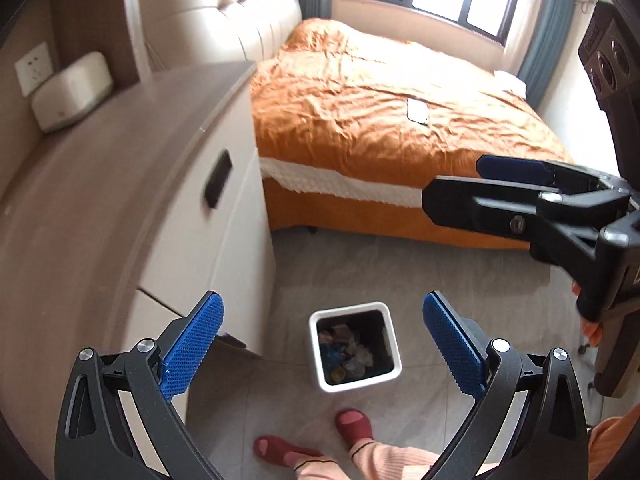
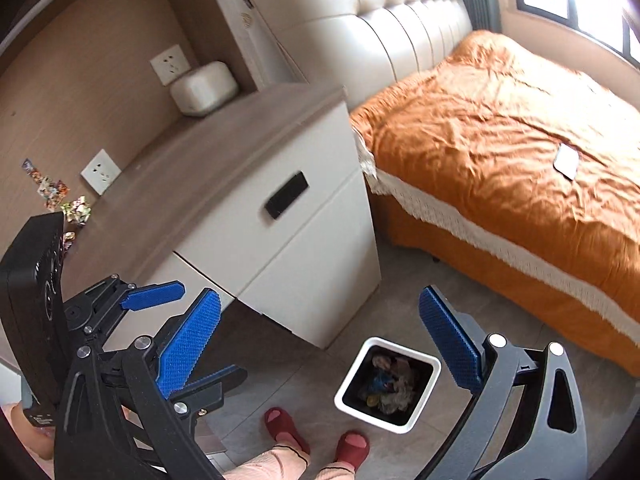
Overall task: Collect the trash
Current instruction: 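Move both open tools back over the desk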
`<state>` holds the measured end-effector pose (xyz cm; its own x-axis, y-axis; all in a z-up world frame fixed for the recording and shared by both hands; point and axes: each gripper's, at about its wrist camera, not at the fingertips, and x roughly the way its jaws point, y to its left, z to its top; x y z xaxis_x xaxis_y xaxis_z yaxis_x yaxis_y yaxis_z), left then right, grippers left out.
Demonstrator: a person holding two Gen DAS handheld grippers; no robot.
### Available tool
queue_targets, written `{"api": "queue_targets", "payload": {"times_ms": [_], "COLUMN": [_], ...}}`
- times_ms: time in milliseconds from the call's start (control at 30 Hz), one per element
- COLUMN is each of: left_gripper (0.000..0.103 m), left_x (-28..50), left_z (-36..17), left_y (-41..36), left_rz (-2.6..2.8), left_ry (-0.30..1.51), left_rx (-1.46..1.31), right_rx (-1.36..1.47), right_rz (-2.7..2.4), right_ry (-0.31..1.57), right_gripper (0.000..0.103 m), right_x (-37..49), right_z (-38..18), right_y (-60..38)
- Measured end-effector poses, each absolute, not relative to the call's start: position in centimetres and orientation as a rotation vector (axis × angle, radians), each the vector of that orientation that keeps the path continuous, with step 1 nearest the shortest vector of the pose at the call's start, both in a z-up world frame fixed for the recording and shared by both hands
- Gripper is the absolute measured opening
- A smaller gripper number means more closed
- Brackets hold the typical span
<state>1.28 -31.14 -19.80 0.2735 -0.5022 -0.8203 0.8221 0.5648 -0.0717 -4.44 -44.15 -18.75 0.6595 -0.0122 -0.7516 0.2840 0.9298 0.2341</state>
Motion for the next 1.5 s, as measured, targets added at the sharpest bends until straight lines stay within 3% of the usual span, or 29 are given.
{"api": "queue_targets", "payload": {"times_ms": [467,767,1500], "left_gripper": [0.098,0.098,0.098], "left_x": [4.0,7.5,17.9], "left_z": [-12.2,-10.6,-10.2], "left_y": [-24.4,-17.6,7.1], "left_rz": [-0.755,-0.584,-0.015], "left_ry": [0.794,0.755,0.737], "left_rx": [0.312,0.218,0.066], "right_rx": [0.281,0.214,0.006], "right_rz": [-0.022,0.161,0.612], "right_ry": [0.739,0.717,0.719], "right_gripper": [0.099,0.099,0.099], "right_x": [-0.3,5.9,23.8], "right_z": [-12.1,-10.1,-13.2], "right_y": [-39.1,-33.1,-9.1]}}
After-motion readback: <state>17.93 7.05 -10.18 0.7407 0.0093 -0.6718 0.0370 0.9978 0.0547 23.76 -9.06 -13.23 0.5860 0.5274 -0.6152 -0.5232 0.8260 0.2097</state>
